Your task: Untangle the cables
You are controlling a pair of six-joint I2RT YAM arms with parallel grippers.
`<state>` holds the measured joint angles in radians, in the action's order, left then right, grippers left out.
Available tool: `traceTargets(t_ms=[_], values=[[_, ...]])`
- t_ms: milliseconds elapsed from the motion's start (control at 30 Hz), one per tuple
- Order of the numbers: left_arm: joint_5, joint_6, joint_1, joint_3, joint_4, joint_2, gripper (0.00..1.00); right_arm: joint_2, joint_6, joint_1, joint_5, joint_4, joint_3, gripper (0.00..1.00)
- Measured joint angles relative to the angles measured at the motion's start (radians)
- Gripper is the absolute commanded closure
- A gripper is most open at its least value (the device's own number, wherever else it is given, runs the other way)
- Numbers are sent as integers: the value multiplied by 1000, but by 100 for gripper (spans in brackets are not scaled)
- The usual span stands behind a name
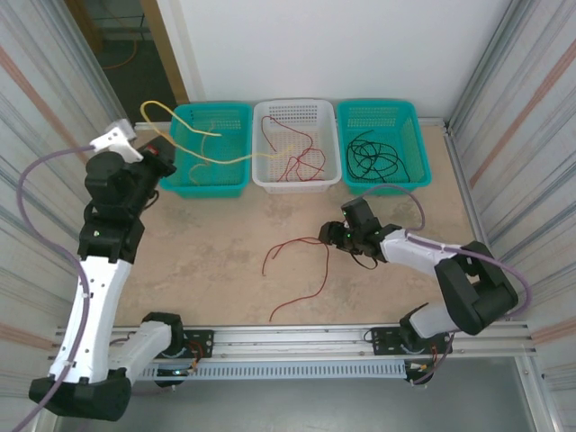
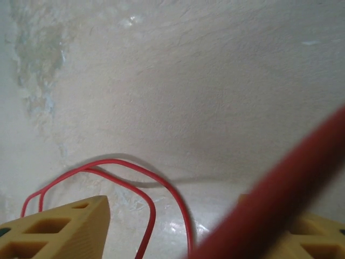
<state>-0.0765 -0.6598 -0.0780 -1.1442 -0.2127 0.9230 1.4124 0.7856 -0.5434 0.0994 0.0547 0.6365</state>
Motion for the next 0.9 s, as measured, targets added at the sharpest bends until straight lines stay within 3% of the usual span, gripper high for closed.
traceTargets(t_ms=[167, 467, 733, 900], values=[[50, -24, 106, -26, 24, 94, 100, -134, -16, 0, -7, 97, 0, 32], [192, -79, 118, -25, 239, 307, 100, -341, -40, -16, -21, 254, 2, 31], [365, -233, 119, 24, 494, 483, 100, -359, -64, -19, -18, 303, 33, 31], [385, -380, 123, 26, 649, 647, 100, -314, -76, -19, -5, 301, 62, 31]])
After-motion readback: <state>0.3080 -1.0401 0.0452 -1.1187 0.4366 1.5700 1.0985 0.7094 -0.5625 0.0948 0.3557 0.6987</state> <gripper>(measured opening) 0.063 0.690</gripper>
